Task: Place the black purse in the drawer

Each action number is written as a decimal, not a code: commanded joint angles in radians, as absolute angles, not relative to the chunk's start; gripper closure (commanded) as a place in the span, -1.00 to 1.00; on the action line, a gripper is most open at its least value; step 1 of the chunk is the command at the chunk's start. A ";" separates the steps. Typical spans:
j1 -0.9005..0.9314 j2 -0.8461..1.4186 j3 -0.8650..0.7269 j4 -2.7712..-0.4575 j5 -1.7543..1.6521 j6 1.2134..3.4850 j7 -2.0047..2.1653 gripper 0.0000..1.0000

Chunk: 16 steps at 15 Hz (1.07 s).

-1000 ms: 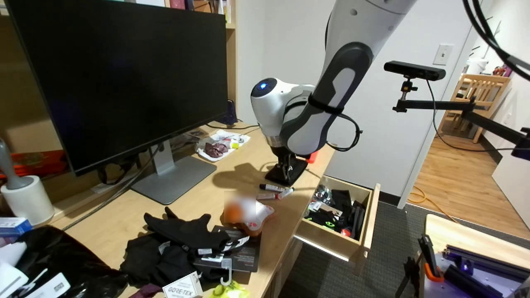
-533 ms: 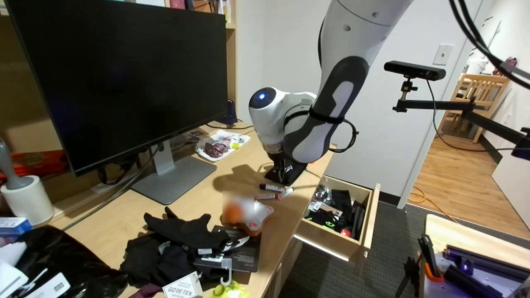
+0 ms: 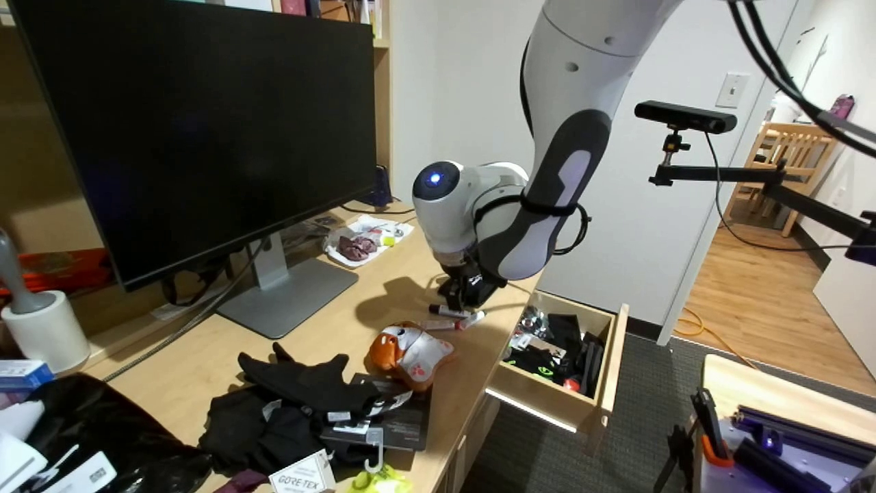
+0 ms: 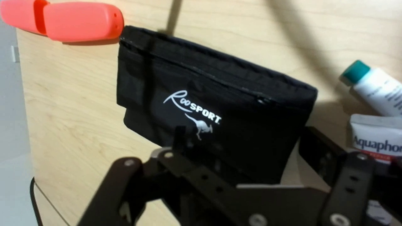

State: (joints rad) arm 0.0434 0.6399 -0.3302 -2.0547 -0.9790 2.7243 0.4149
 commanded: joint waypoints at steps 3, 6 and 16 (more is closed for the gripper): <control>0.043 0.649 -0.336 -2.057 -1.058 2.745 0.497 0.06; 0.036 0.646 -0.329 -2.063 -1.055 2.742 0.493 0.44; 0.008 0.601 -0.291 -2.108 -1.009 2.739 0.437 0.80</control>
State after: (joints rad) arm 0.0391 0.6433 -0.3229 -2.0623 -1.0215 2.7246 0.4590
